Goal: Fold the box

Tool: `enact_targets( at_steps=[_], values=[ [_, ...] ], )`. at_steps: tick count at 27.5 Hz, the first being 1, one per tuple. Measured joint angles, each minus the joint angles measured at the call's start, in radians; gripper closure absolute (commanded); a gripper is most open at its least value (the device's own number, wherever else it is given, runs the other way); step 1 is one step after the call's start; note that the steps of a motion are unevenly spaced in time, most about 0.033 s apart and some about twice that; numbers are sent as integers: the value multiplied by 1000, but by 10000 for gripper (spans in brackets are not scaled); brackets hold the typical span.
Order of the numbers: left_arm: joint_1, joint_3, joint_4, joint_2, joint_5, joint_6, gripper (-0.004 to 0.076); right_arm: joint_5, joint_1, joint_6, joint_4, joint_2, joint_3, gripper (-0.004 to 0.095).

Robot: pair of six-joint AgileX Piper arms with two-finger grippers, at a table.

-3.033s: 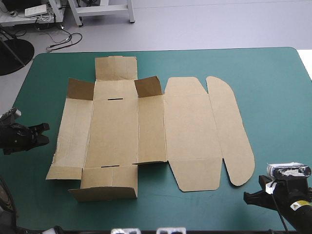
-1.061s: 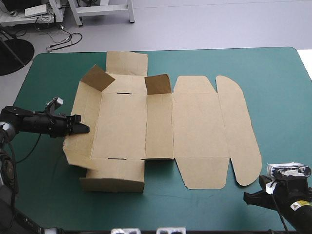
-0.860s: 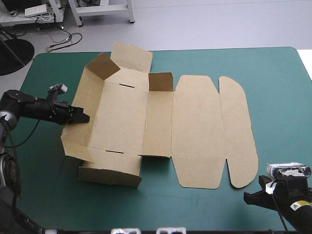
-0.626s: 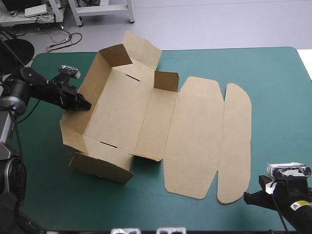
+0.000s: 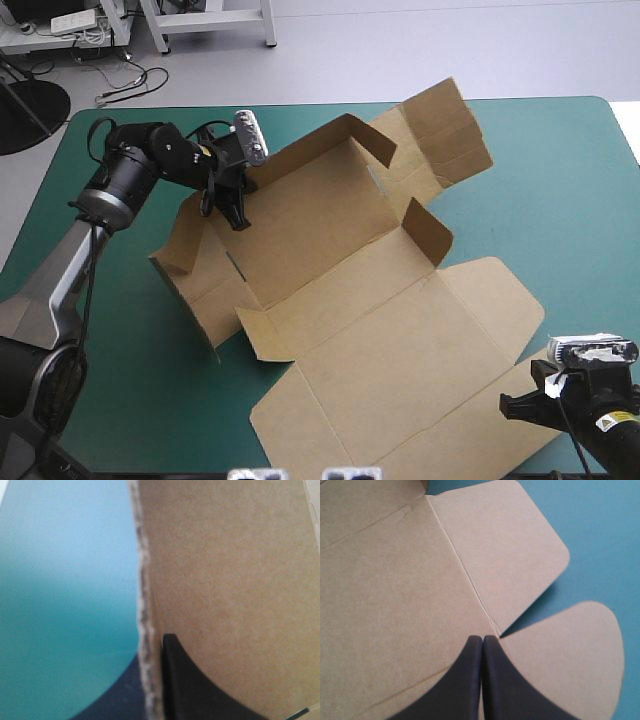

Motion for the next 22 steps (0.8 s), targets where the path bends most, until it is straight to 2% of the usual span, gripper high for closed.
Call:
enact_targets(
  at_steps=[3,6,8,16,22],
  values=[
    [-61,0,0,0,-84,48,734,0,0,0,0,0,0,928],
    [-131,0,68,0,-215,74,734,0,0,0,0,0,0,928],
    [-157,0,120,0,-243,75,734,0,0,0,0,0,0,928],
    [-268,0,262,0,-239,63,734,0,0,0,0,0,0,928],
    [-382,0,498,0,-225,-134,734,0,0,0,0,0,0,928]
  ],
)
